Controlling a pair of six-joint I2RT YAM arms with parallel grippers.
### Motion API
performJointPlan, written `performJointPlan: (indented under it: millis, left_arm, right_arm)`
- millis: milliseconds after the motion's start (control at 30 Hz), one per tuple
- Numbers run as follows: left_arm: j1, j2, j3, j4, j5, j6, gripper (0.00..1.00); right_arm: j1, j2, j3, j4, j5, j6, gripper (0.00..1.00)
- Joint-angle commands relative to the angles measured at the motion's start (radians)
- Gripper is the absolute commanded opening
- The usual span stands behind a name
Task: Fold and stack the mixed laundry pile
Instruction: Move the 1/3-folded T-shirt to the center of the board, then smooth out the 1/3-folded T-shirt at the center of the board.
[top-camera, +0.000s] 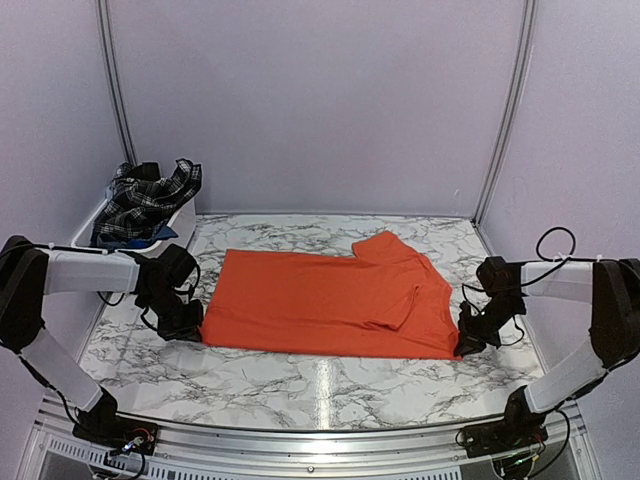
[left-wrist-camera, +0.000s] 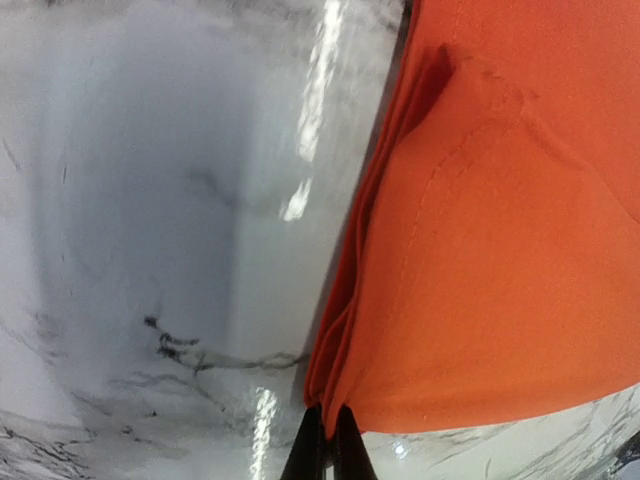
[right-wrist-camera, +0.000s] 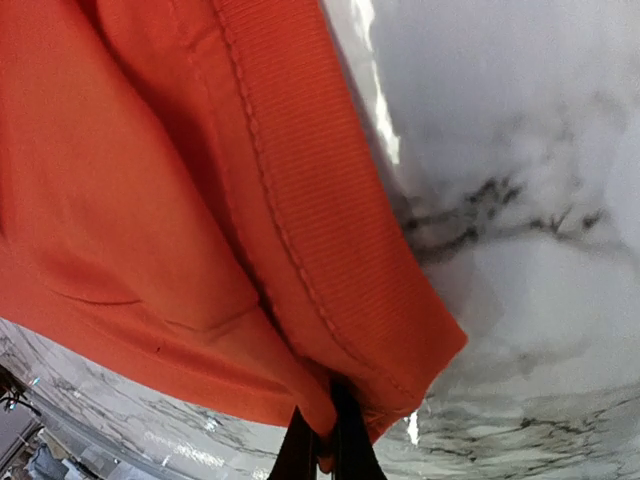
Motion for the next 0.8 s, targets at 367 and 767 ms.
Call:
performJointPlan:
  millis: [367,767]
  left_arm:
    - [-0.010,-0.175,0.067,-0.084,-0.006,-0.004,0.59]
    - [-0.023,-0.094,0.146,-0.058,-0.013,0.024,0.59]
  right_arm:
    - [0.041,-0.185,0.179,-0.016,-0.130,0.039,0.52]
    - [0.276,-0.060,0.141,0.259,-0.230,0.280,0.56]
